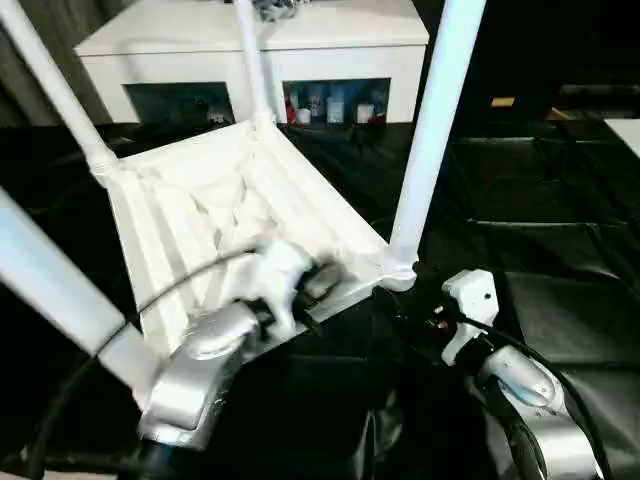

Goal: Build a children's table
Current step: Rotate leg to tighten, then rotate table base

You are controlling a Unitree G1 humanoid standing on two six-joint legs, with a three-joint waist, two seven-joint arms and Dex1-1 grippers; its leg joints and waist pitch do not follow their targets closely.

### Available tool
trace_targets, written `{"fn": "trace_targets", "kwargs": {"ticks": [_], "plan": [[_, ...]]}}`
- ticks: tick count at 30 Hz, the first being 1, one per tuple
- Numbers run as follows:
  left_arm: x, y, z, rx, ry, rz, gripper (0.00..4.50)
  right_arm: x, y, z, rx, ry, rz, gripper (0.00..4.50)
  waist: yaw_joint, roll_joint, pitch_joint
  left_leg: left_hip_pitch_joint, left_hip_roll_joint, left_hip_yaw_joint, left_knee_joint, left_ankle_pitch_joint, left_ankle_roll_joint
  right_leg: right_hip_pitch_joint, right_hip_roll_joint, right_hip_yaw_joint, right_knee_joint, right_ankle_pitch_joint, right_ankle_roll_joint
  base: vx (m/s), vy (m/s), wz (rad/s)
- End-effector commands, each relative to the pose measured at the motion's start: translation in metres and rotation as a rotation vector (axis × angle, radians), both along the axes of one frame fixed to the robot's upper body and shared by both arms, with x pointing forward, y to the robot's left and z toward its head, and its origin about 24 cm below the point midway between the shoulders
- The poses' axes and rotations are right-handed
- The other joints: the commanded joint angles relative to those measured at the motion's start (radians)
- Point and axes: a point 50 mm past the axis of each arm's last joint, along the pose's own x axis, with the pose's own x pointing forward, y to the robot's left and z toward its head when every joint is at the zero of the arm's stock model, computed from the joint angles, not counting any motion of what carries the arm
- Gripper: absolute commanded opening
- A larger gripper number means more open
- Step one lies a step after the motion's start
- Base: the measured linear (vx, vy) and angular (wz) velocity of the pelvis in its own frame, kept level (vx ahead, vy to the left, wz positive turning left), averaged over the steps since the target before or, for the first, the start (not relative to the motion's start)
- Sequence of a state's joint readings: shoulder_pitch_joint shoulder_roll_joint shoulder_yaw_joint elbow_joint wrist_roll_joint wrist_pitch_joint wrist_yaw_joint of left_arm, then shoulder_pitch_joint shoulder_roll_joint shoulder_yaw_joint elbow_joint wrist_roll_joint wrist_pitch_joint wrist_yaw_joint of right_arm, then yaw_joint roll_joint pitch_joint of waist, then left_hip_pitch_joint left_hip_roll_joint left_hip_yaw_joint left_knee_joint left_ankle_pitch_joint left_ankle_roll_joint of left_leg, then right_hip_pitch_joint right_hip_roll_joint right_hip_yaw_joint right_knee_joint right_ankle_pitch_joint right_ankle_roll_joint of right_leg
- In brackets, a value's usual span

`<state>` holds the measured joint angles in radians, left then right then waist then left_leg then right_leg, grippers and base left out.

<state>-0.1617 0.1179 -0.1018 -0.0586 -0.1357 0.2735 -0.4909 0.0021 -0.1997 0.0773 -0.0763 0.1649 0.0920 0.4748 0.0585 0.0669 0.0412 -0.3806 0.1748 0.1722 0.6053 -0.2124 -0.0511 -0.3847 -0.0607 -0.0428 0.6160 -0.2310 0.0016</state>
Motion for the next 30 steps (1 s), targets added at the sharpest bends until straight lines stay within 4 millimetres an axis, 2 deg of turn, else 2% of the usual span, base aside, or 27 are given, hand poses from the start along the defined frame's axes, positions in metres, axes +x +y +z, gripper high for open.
{"fn": "trace_targets", "kwargs": {"ticks": [1, 4, 5, 6, 7, 8, 9, 10, 12, 13, 14, 15, 16, 17, 18, 19, 20, 21, 22, 23, 25, 26, 28, 29, 30], "plan": [[-0.005, 0.008, 0.001, -0.014, -0.029, 0.045, 1.5, -0.002, 0.003, 0.003, 0.018, 0.001, 0.005, 3.8, -0.002, -0.023, -0.044, 0.01, 0.06, -0.022, -0.082, -0.155, 0.073, 0.04, -0.076, 0.046, -0.08, -0.116, -0.189, 0.0, 0.0, 0.0], [-0.021, 0.007, 0.002, -0.047, -0.037, -0.05, 1.5, -0.004, 0.011, 0.003, 0.02, 0.016, 0.067, 3.8, 0.0, -0.019, -0.049, 0.009, 0.06, -0.024, -0.08, -0.122, 0.069, 0.038, -0.075, 0.046, -0.07, -0.028, -0.188, 0.0, 0.0, 0.0], [-0.028, 0.004, 0.002, -0.045, -0.032, -0.115, 1.5, -0.002, 0.015, 0.001, 0.01, 0.03, 0.103, 3.8, 0.0, -0.022, -0.051, 0.011, 0.06, -0.024, -0.079, -0.116, 0.071, 0.039, -0.075, 0.046, -0.069, -0.011, -0.191, 0.0, 0.0, 0.0], [-0.036, 0.0, 0.002, -0.059, -0.02, -0.192, 1.5, 0.001, 0.021, 0.0, -0.007, 0.045, 0.147, 3.8, -0.002, -0.025, -0.049, 0.006, 0.059, -0.024, -0.08, -0.103, 0.081, 0.04, -0.074, 0.045, -0.066, 0.012, -0.197, 0.0, 0.0, 0.0], [-0.036, 0.0, 0.002, -0.059, -0.02, -0.192, 1.5, 0.001, 0.021, 0.0, -0.007, 0.045, 0.147, 3.8, 0.0, -0.022, -0.05, 0.008, 0.059, -0.024, -0.078, -0.104, 0.081, 0.039, -0.076, 0.045, -0.063, 0.013, -0.202, 0.0, 0.0, 0.0], [-0.042, -0.003, 0.0, -0.061, 0.007, -0.247, 1.5, 0.004, 0.025, -0.002, -0.018, 0.06, 0.181, 3.8, -0.002, -0.027, -0.049, 0.01, 0.058, -0.021, -0.076, -0.106, 0.083, 0.038, -0.075, 0.046, -0.064, 0.016, -0.207, 0.0, 0.0, 0.0], [-0.048, -0.006, -0.001, -0.075, 0.044, -0.317, 1.5, 0.01, 0.03, -0.005, -0.039, 0.074, 0.222, 3.8, -0.003, -0.025, -0.049, 0.009, 0.058, -0.021, -0.078, -0.106, 0.082, 0.038, -0.075, 0.046, -0.063, 0.012, -0.213, 0.0, 0.0, 0.0], [-0.048, -0.006, -0.001, -0.075, 0.044, -0.317, 1.5, 0.01, 0.03, -0.005, -0.039, 0.074, 0.222, 3.8, -0.002, -0.024, -0.05, 0.011, 0.057, -0.021, -0.076, -0.111, 0.077, 0.036, -0.076, 0.045, -0.062, -0.005, -0.22, 0.0, 0.0, 0.0], [-0.057, -0.009, -0.004, -0.067, 0.094, -0.405, 1.5, 0.02, 0.034, -0.008, -0.066, 0.087, 0.251, 3.8, -0.004, -0.028, -0.046, 0.011, 0.056, -0.017, -0.077, -0.112, 0.071, 0.036, -0.074, 0.048, -0.065, -0.019, -0.224, 0.0, 0.0, 0.0], [-0.061, -0.01, -0.006, -0.055, 0.122, -0.451, 1.5, 0.028, 0.035, -0.009, -0.089, 0.088, 0.252, 3.8, -0.005, -0.026, -0.048, 0.013, 0.057, -0.018, -0.076, -0.116, 0.065, 0.035, -0.076, 0.047, -0.061, -0.021, -0.231, 0.0, 0.0, 0.0], [-0.067, -0.01, -0.008, -0.04, 0.151, -0.496, 1.5, 0.037, 0.035, -0.009, -0.118, 0.089, 0.236, 3.8, -0.005, -0.036, -0.048, 0.012, 0.053, -0.016, -0.077, -0.111, 0.061, 0.037, -0.074, 0.046, -0.062, -0.03, -0.229, 0.0, 0.0, 0.0], [-0.073, -0.008, -0.009, -0.03, 0.192, -0.542, 1.5, 0.048, 0.032, -0.007, -0.137, 0.082, 0.207, 3.8, -0.004, -0.031, -0.048, 0.014, 0.054, -0.017, -0.076, -0.107, 0.058, 0.035, -0.073, 0.046, -0.059, -0.031, -0.234, 0.0, 0.0, 0.0], [-0.073, -0.008, -0.009, -0.03, 0.192, -0.542, 1.5, 0.048, 0.032, -0.007, -0.137, 0.082, 0.207, 3.8, -0.003, -0.039, -0.049, 0.014, 0.053, -0.016, -0.074, -0.087, 0.06, 0.037, -0.075, 0.047, -0.054, -0.019, -0.24, 0.0, 0.0, 0.0], [-0.079, -0.006, -0.01, -0.023, 0.224, -0.573, 1.5, 0.054, 0.029, -0.005, -0.148, 0.078, 0.188, 3.8, -0.004, -0.049, -0.047, 0.013, 0.053, -0.014, -0.076, -0.082, 0.064, 0.038, -0.073, 0.047, -0.059, -0.018, -0.237, 0.0, 0.0, 0.0], [-0.084, -0.001, -0.011, -0.013, 0.255, -0.601, 1.5, 0.061, 0.025, -0.003, -0.154, 0.081, 0.169, 3.8, -0.002, -0.037, -0.048, 0.018, 0.053, -0.015, -0.074, -0.078, 0.055, 0.036, -0.072, 0.046, -0.053, -0.011, -0.241, 0.0, 0.0, 0.0], [-0.089, 0.005, -0.012, 0.0, 0.275, -0.613, 1.5, 0.067, 0.02, 0.0, -0.161, 0.078, 0.15, 3.8, -0.003, -0.046, -0.046, 0.016, 0.052, -0.012, -0.075, -0.081, 0.053, 0.036, -0.068, 0.046, -0.054, -0.005, -0.237, 0.0, 0.0, 0.0], [-0.089, 0.005, -0.012, 0.0, 0.275, -0.613, 1.5, 0.067, 0.02, 0.0, -0.161, 0.078, 0.15, 3.8, -0.003, -0.045, -0.046, 0.018, 0.052, -0.013, -0.075, -0.085, 0.051, 0.035, -0.069, 0.047, -0.053, -0.001, -0.238, 0.0, 0.0, 0.0], [-0.092, 0.01, -0.012, 0.017, 0.277, -0.615, 1.5, 0.071, 0.017, 0.001, -0.164, 0.081, 0.141, 3.8, -0.002, -0.055, -0.045, 0.021, 0.053, -0.01, -0.076, -0.095, 0.049, 0.034, -0.067, 0.046, -0.055, -0.005, -0.234, 0.0, 0.0, 0.0], [-0.092, 0.01, -0.012, 0.017, 0.277, -0.615, 1.5, 0.071, 0.017, 0.001, -0.164, 0.081, 0.141, 3.8, -0.002, -0.055, -0.045, 0.021, 0.053, -0.01, -0.076, -0.095, 0.049, 0.034, -0.067, 0.046, -0.055, -0.005, -0.234, 0.0, 0.0, 0.0], [-0.094, 0.015, -0.011, 0.022, 0.28, -0.613, 1.5, 0.076, 0.013, 0.002, -0.167, 0.084, 0.131, 3.8, 0.001, -0.05, -0.045, 0.022, 0.052, -0.011, -0.076, -0.107, 0.04, 0.033, -0.069, 0.047, -0.053, -0.016, -0.238, 0.0, 0.0, 0.0], [-0.096, 0.027, -0.01, 0.025, 0.268, -0.591, 1.5, 0.085, 0.005, 0.001, -0.185, 0.088, 0.098, 3.8, -0.002, -0.058, -0.042, 0.018, 0.051, -0.012, -0.08, -0.139, 0.025, 0.036, -0.072, 0.048, -0.054, -0.057, -0.238, 0.0, 0.0, 0.0], [-0.098, 0.036, -0.008, 0.022, 0.263, -0.578, 1.5, 0.091, 0.0, 0.001, -0.194, 0.087, 0.07, 3.8, 0.0, -0.059, -0.041, 0.025, 0.052, -0.009, -0.08, -0.164, 0.014, 0.031, -0.071, 0.048, -0.06, -0.087, -0.235, 0.0, 0.0, 0.0], [-0.099, 0.041, -0.007, 0.021, 0.259, -0.57, 1.5, 0.094, -0.003, 0.001, -0.2, 0.086, 0.053, 3.8, -0.002, -0.059, -0.04, 0.025, 0.051, -0.009, -0.081, -0.178, 0.002, 0.032, -0.069, 0.05, -0.059, -0.1, -0.234, 0.0, 0.0, 0.0], [-0.101, 0.047, -0.006, 0.017, 0.264, -0.566, 1.5, 0.098, -0.006, 0.001, -0.202, 0.089, 0.036, 3.8, 0.001, -0.057, -0.039, 0.029, 0.052, -0.008, -0.081, -0.185, 0.001, 0.028, -0.068, 0.05, -0.061, -0.102, -0.232, 0.0, 0.0, 0.0], [-0.104, 0.055, -0.005, 0.016, 0.269, -0.564, 1.5, 0.102, -0.01, 0.001, -0.203, 0.092, 0.011, 3.8, -0.002, -0.059, -0.039, 0.024, 0.051, -0.01, -0.083, -0.19, 0.001, 0.031, -0.069, 0.05, -0.058, -0.101, -0.237, 0.0, 0.0, 0.0]]}}
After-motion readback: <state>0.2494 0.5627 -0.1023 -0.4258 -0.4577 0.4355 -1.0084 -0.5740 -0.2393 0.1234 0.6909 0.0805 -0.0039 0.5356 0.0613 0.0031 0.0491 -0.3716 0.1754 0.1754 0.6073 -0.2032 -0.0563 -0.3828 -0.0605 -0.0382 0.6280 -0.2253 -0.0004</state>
